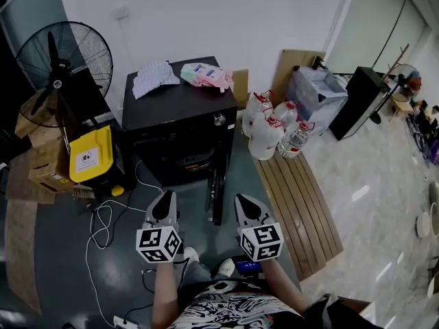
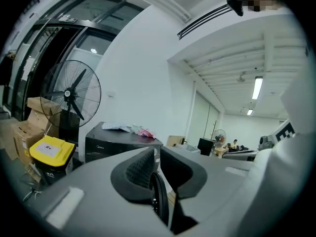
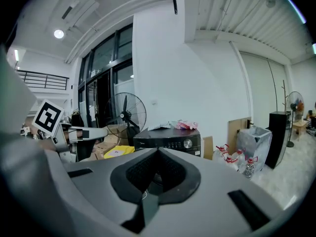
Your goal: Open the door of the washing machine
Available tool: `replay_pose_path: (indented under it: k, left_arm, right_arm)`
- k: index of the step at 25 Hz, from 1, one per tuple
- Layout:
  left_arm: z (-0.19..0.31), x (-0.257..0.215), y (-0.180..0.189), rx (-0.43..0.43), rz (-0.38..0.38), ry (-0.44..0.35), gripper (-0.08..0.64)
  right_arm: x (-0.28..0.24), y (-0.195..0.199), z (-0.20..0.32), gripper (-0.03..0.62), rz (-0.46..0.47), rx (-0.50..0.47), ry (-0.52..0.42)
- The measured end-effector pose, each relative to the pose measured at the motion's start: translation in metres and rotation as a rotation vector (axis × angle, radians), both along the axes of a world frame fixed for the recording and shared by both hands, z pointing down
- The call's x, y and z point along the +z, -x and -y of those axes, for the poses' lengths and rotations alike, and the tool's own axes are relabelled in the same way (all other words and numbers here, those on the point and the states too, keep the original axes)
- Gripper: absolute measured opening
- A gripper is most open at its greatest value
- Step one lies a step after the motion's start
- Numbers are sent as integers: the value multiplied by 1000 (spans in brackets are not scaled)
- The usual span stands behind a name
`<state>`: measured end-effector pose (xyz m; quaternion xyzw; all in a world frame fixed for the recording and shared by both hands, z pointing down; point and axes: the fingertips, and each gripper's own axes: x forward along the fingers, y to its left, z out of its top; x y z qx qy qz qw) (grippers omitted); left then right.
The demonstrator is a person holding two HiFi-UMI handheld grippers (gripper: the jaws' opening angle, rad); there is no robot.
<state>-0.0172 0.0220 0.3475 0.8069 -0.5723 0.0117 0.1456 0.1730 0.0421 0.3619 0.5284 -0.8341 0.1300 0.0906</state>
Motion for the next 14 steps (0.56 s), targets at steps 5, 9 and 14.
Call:
replay_pose_path:
  k: [5,9,14]
  left_arm:
    - [3,2,4,-23,4,14,38]
    - [4,3,3,-19,-25,20,38]
    - [4,9,3,-10,-21,24,38]
  right_arm:
    - [0,-1,1,2,3,-7,3]
    - [2,-2,3,2,4,-10,7]
    - [6,2,1,2,30,-25,-4]
